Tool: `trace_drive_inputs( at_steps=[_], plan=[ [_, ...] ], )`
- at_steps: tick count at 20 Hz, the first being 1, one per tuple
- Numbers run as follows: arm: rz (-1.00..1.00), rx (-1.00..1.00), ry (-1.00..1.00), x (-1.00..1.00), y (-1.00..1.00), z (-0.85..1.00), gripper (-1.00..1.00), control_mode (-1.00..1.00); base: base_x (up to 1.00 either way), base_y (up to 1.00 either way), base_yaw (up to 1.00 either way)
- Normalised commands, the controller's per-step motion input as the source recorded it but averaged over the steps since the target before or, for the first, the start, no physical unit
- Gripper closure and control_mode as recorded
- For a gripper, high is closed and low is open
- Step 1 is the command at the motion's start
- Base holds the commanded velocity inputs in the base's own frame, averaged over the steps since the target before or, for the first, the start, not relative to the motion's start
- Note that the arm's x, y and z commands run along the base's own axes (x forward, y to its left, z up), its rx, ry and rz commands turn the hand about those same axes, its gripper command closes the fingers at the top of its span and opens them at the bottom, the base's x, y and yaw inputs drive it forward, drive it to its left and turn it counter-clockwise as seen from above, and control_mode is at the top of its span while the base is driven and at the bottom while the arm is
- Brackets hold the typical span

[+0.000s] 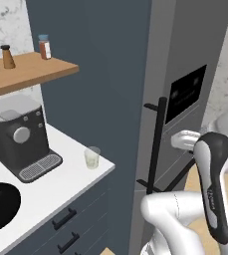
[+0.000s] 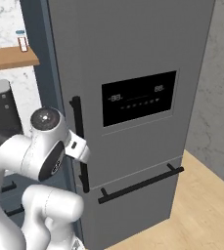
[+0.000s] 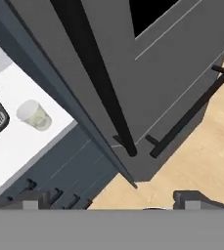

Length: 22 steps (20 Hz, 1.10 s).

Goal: Grab a lemon wedge from the fridge and one ice cube from the ice bowl, and put them in the glass of lemonade.

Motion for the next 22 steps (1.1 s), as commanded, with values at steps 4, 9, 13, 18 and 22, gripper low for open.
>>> trace_drive_inputs(
  at_steps=[4,9,13,18,22],
  plan=[
    [0.23,-0.02,-0.35,0.07,-0.08,0.25,-1.00,-1.00,0.00,0.00,0.00],
    [0.26,-0.22,-0.29,0.38,-0.09,0.71,-1.00,-1.00,0.00,0.00,0.00],
    [0.07,-0.32,0.14,0.45,0.10,0.13,-1.00,-1.00,0.00,0.00,0.00],
    [0.02,-0.11,0.07,0.74,0.03,-0.59,-1.00,-1.00,0.00,0.00,0.00],
    [0.07,0.00,0.00,0.92,0.00,-0.89,-1.00,-1.00,0.00,0.00,0.00]
  ],
)
